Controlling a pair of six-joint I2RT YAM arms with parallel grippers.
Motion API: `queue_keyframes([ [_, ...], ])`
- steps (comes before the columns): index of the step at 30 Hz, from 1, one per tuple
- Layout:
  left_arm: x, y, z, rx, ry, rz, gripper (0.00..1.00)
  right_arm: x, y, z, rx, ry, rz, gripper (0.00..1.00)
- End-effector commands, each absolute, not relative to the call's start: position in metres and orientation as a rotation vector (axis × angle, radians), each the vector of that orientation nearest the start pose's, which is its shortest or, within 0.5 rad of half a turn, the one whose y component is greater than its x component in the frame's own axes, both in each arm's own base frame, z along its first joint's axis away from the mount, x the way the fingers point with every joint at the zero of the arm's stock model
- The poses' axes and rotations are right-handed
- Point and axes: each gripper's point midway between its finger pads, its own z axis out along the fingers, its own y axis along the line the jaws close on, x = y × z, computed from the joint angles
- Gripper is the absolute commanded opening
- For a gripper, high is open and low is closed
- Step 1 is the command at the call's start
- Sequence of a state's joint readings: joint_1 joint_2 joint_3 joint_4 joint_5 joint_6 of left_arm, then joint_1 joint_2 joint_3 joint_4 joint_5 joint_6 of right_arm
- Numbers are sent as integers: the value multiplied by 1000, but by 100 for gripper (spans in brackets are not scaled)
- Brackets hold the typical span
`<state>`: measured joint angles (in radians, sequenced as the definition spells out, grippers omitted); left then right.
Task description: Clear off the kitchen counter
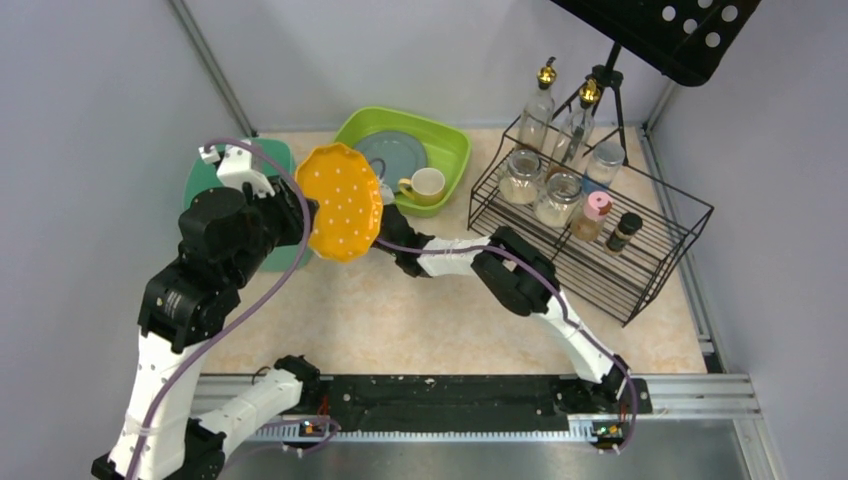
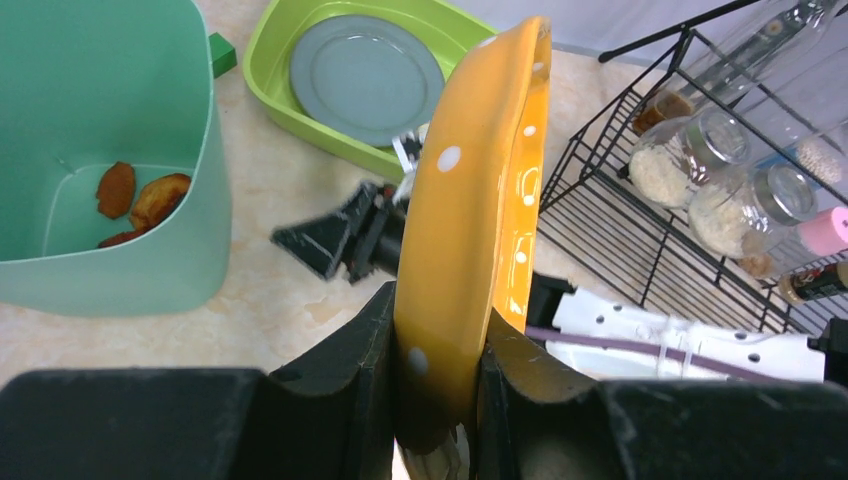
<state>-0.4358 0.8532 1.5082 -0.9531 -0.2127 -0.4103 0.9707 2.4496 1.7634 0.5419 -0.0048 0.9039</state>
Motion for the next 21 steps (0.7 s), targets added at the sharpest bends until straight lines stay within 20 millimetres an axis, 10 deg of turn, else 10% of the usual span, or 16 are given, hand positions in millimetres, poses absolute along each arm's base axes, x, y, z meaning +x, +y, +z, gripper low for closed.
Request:
queue_keyframes([
  [1, 238, -96, 481, -204, 1569, -592, 0, 351, 557, 175, -13, 1768, 1460, 47],
  [21, 342, -123, 482, -445, 1565, -595, 0, 208, 396, 183, -120, 1658, 1513, 47],
])
